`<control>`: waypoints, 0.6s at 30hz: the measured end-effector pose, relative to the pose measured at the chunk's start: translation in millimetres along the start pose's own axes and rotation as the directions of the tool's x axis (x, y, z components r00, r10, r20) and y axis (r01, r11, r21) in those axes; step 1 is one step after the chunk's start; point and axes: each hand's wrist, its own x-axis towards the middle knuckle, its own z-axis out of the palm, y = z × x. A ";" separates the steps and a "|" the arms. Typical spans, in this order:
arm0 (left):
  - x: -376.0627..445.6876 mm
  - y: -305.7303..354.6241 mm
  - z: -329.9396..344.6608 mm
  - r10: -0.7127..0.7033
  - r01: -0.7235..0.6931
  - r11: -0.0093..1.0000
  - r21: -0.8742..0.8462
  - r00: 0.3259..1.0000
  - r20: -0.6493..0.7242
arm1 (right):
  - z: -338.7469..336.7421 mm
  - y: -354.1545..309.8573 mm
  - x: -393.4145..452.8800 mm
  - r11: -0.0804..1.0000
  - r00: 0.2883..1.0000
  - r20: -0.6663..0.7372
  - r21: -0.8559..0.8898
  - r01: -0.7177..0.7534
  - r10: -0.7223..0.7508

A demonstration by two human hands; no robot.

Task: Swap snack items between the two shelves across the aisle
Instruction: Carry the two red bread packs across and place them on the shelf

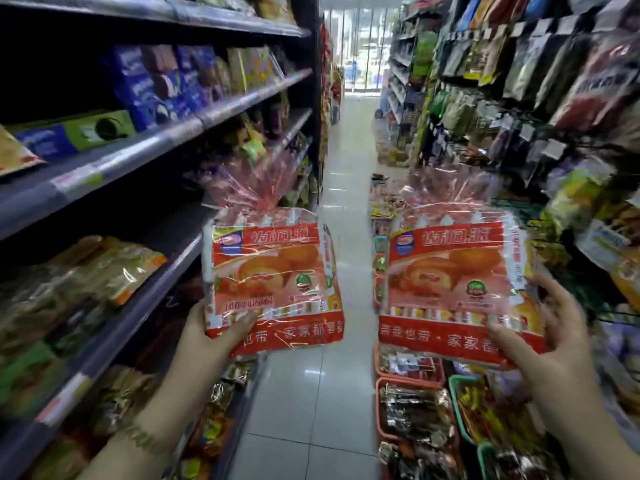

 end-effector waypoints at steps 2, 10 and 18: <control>34.9 -11.8 11.0 -0.035 0.035 0.999 0.012 0.999 -0.005 | 9.1 14.8 26.2 0.999 0.999 -0.023 -0.030 -0.032 0.031; 228.2 -31.4 54.6 -0.056 0.054 0.998 0.029 0.994 0.090 | 79.8 52.5 164.1 0.996 0.992 -0.105 -0.046 -0.078 0.072; 406.3 -18.1 126.0 -0.070 0.060 0.997 0.050 0.967 0.244 | 143.2 67.2 292.3 0.954 0.962 -0.138 0.226 -0.200 0.234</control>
